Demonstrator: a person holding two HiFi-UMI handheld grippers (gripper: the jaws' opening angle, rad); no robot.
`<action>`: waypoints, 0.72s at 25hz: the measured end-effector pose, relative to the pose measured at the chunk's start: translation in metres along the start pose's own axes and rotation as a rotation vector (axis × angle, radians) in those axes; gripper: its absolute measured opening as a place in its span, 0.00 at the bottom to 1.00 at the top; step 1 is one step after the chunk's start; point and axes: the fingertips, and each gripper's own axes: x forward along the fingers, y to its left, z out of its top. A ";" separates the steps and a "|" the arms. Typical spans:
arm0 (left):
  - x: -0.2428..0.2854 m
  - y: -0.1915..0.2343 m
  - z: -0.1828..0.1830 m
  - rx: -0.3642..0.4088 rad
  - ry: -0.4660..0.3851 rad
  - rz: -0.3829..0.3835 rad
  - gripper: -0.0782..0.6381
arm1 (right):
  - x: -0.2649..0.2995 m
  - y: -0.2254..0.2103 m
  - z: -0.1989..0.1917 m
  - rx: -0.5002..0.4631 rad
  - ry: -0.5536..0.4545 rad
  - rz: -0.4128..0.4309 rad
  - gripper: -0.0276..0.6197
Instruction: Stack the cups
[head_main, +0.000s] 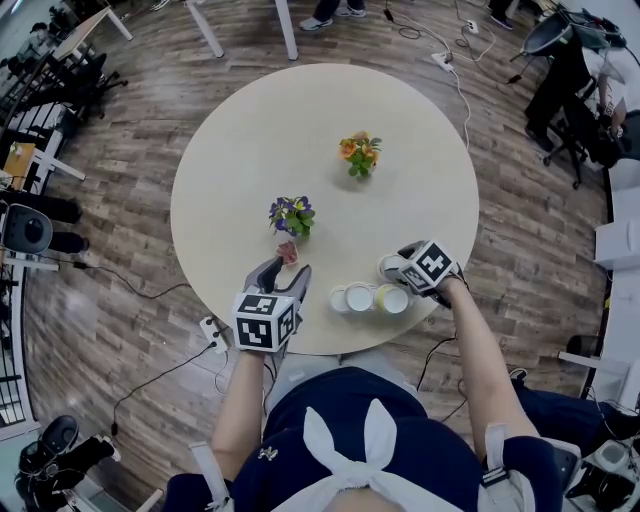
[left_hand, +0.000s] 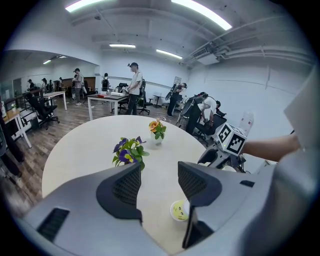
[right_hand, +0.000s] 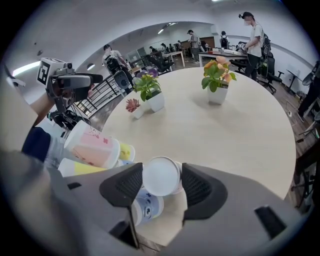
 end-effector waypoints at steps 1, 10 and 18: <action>0.000 0.000 -0.001 -0.001 0.000 0.000 0.44 | 0.000 0.000 0.000 0.003 -0.002 -0.002 0.43; 0.006 -0.003 0.005 0.010 -0.003 -0.010 0.44 | -0.022 -0.011 0.009 0.015 -0.034 -0.055 0.43; 0.009 -0.012 0.011 0.023 -0.013 -0.023 0.44 | -0.075 -0.012 0.034 0.008 -0.138 -0.138 0.43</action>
